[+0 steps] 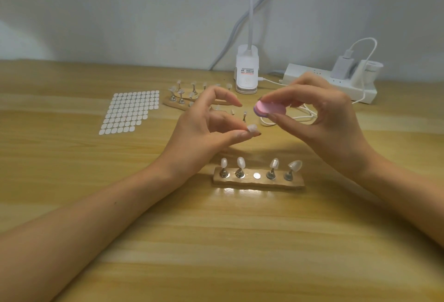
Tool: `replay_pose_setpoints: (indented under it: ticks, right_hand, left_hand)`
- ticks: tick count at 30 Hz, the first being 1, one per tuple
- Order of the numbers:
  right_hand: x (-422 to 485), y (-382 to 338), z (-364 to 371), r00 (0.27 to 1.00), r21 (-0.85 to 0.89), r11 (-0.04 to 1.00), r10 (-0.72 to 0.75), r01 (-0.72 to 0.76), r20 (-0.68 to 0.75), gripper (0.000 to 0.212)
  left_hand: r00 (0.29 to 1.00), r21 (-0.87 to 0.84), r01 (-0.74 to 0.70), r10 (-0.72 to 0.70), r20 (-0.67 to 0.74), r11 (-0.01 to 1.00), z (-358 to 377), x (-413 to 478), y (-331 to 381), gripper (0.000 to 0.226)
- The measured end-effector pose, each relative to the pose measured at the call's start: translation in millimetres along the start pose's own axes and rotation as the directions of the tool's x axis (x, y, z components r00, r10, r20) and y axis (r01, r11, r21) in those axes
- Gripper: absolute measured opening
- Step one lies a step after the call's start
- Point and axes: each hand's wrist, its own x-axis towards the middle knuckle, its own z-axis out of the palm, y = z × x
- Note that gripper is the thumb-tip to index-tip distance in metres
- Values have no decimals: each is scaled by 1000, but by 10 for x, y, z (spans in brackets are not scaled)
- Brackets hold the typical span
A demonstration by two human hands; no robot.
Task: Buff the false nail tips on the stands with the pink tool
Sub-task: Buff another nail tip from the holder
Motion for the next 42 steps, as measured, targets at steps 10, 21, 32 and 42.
replay_pose_setpoints:
  ticks: [10, 21, 32, 42]
  right_hand:
    - [-20, 15, 20, 999, 76, 996, 49, -47, -13, 21]
    - [-22, 18, 2, 997, 37, 996, -76, 77, -9, 21]
    - [-47, 2, 39, 980, 43, 983, -182, 179, 74, 21]
    - [-25, 58, -5, 993, 62, 992, -111, 108, 45, 20]
  left_hand:
    - [998, -117, 56, -60, -36, 992, -20, 4, 7, 49]
    - [997, -101, 58, -63, -46, 993, -21, 0, -1, 47]
    - [996, -144, 77, -83, -38, 987, -21, 7, -9, 41]
    - [995, -186, 94, -101, -24, 978, -30, 10, 4, 40]
